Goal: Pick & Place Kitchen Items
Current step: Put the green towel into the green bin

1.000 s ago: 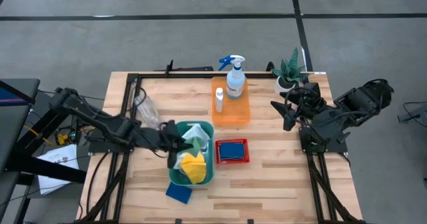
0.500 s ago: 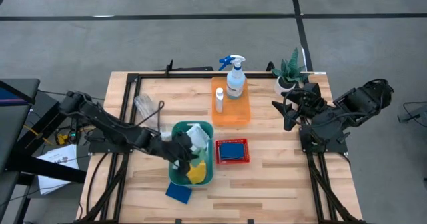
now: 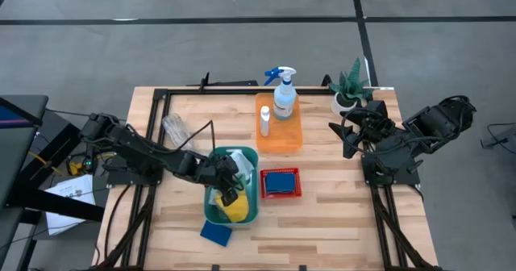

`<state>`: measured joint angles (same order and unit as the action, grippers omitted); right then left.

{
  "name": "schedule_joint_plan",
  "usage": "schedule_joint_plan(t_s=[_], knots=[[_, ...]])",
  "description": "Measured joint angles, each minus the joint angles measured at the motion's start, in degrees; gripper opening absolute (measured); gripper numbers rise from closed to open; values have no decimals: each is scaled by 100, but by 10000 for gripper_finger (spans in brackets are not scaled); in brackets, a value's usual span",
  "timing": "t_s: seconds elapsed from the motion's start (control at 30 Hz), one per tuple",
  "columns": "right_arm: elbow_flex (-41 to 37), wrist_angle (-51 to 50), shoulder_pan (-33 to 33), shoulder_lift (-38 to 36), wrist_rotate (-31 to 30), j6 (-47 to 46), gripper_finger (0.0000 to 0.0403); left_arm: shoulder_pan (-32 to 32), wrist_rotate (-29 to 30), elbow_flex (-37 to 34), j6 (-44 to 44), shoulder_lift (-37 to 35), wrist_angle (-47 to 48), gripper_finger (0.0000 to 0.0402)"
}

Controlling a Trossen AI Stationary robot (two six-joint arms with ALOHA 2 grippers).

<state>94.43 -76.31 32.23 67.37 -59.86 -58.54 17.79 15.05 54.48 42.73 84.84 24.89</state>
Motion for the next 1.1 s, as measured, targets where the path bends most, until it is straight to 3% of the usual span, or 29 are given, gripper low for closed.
schedule_joint_plan(t_s=[0.77, 1.1], knots=[[0, -170, 0, 0, 4, -55, 255, -143, -149, 0, -17, 242, -24, 6], [0, -214, 0, 0, 4, -50, 255, -143, -109, 0, 18, 242, -24, 55]])
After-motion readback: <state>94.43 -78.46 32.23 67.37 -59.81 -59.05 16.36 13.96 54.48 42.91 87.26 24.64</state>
